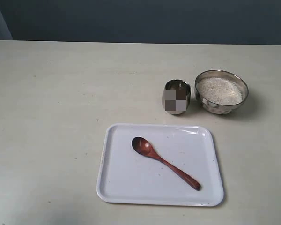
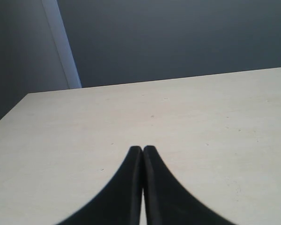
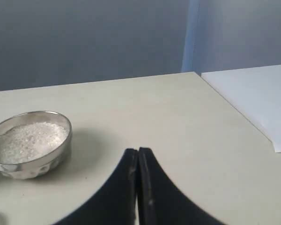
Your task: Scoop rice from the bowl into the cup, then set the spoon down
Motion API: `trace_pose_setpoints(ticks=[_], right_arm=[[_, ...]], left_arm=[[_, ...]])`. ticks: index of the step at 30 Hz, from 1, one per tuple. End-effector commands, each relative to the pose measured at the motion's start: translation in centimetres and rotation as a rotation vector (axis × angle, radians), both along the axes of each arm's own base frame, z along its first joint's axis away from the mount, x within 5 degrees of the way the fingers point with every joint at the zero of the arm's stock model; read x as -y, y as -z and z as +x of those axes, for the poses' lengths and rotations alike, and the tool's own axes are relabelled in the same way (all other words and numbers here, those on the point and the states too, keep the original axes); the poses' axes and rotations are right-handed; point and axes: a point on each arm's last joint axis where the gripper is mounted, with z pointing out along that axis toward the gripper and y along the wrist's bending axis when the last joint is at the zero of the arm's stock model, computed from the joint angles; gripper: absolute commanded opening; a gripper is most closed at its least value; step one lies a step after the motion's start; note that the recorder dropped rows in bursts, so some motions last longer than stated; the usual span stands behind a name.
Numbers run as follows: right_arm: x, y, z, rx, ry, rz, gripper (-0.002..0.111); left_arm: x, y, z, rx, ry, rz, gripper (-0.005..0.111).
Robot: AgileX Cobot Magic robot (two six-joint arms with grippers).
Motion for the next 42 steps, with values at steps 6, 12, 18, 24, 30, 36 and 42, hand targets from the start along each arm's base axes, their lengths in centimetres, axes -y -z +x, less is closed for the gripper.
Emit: trace_pose_setpoints(ticks=[6, 12, 18, 24, 30, 36, 42], right_arm=[[-0.1, 3.3, -0.3, -0.031, 0.005, 0.01, -0.001], [-0.1, 3.9, -0.2, -0.01, 0.004, 0.015, -0.001], [-0.1, 3.8, -0.2, 0.003, 0.004, 0.016, -0.001], [-0.1, 3.7, -0.2, 0.011, 0.001, 0.004, -0.001], [-0.1, 3.8, -0.2, 0.008, 0.002, 0.005, -0.001], [-0.1, 3.7, -0.2, 0.011, 0.002, 0.004, -0.001], [-0.1, 3.7, -0.2, 0.011, 0.002, 0.004, -0.001]], left_arm=[[0.0, -0.2, 0.0, 0.014, 0.0, -0.01, 0.0], [0.0, -0.2, 0.0, 0.014, 0.0, -0.01, 0.0], [0.0, -0.2, 0.0, 0.014, 0.0, -0.01, 0.0], [0.0, -0.2, 0.0, 0.012, -0.001, -0.009, 0.0], [0.0, -0.2, 0.0, 0.012, -0.001, -0.009, 0.0], [0.0, -0.2, 0.0, 0.012, -0.001, -0.009, 0.0], [0.0, -0.2, 0.0, 0.012, -0.001, -0.009, 0.0]])
